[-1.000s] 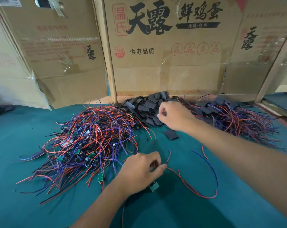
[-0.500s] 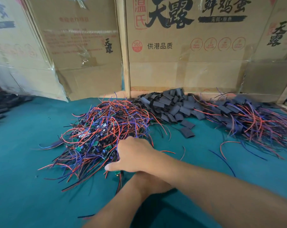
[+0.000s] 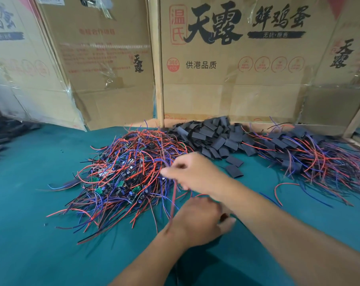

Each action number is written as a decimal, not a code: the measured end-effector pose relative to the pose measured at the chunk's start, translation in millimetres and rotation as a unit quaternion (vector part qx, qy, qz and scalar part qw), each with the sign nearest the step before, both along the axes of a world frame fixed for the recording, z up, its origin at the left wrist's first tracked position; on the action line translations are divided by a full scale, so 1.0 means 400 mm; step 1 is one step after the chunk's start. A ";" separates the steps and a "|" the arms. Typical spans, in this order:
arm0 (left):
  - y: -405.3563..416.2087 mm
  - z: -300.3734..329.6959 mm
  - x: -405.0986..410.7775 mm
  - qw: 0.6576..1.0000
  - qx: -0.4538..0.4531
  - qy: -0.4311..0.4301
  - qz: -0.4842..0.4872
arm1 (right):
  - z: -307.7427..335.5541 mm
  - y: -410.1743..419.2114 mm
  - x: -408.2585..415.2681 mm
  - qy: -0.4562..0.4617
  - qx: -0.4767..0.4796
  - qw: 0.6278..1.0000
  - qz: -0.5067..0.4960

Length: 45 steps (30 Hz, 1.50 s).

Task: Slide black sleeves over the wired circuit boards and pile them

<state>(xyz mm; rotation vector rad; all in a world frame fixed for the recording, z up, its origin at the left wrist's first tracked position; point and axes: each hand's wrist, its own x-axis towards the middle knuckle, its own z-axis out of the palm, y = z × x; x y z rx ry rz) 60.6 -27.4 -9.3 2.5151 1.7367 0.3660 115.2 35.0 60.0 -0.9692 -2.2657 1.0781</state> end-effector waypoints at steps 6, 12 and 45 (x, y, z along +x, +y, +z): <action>0.011 0.010 -0.022 0.994 0.058 -0.068 0.060 | 0.006 0.040 0.202 0.293 -0.244 0.924 0.030; 0.040 0.028 -0.027 0.876 0.001 -0.468 0.117 | -0.040 0.014 0.281 0.351 -0.324 0.877 0.047; 0.031 0.042 -0.032 0.694 -0.041 -0.713 0.088 | -0.101 0.145 0.354 0.214 -0.116 0.940 -0.238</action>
